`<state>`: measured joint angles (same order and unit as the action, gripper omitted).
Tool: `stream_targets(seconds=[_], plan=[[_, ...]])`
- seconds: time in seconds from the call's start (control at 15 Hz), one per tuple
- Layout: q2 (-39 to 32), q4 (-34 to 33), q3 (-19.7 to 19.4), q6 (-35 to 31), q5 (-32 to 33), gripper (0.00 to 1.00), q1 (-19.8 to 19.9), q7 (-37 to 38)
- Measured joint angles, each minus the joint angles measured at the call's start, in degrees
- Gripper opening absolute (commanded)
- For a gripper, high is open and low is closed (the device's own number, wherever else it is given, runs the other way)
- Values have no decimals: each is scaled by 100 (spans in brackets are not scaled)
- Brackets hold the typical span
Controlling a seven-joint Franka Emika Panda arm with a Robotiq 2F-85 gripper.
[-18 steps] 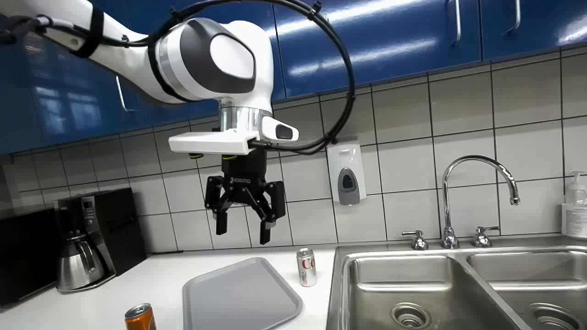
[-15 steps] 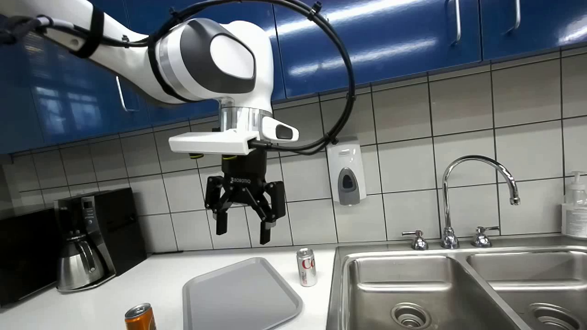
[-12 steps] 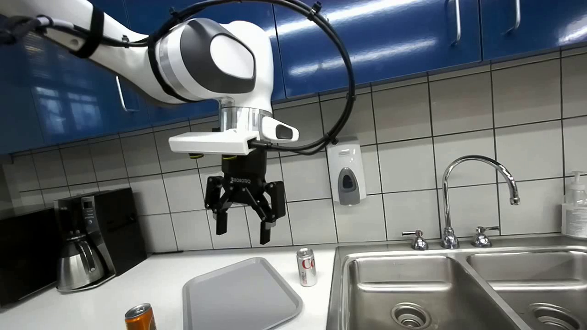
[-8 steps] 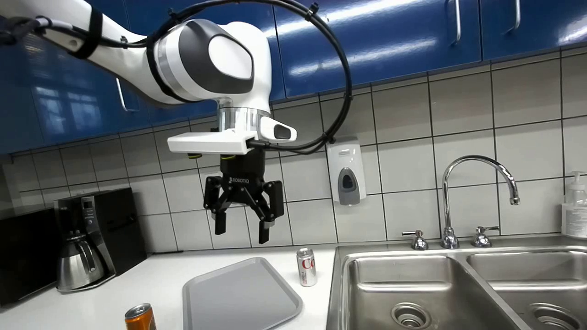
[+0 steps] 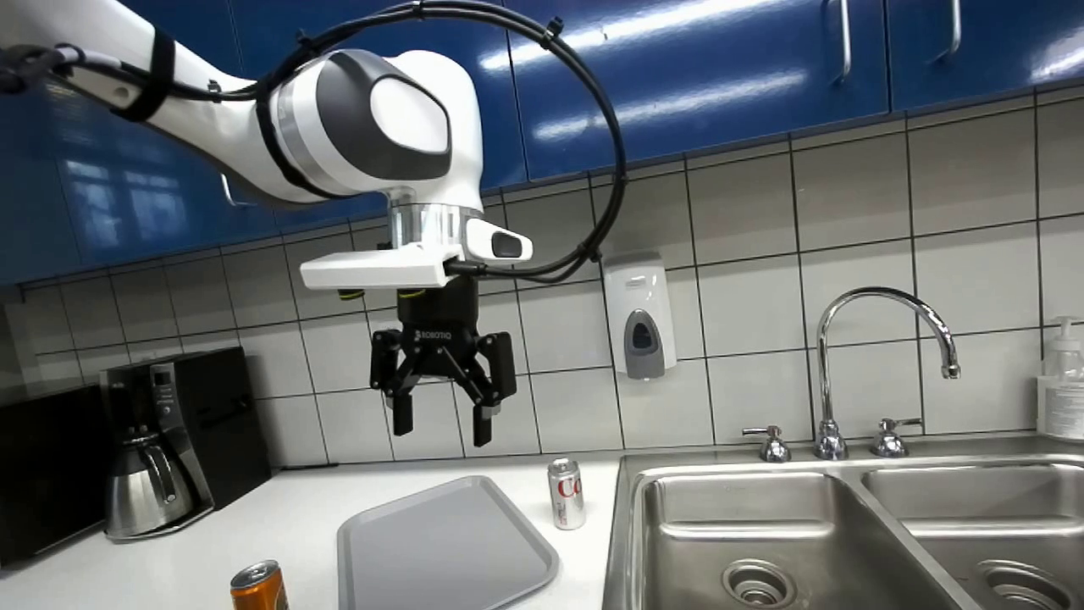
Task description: Put the cans onto the tray
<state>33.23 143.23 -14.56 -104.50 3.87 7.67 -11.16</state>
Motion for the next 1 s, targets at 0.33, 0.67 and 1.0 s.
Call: stream_targets(seconds=[0.33,0.67,1.0], plan=[[-28,210,3,-468,103,100,11,0],[-174,418,3,-992,167,100,44,0],[-496,517,3,-1481,192,100,61,0]])
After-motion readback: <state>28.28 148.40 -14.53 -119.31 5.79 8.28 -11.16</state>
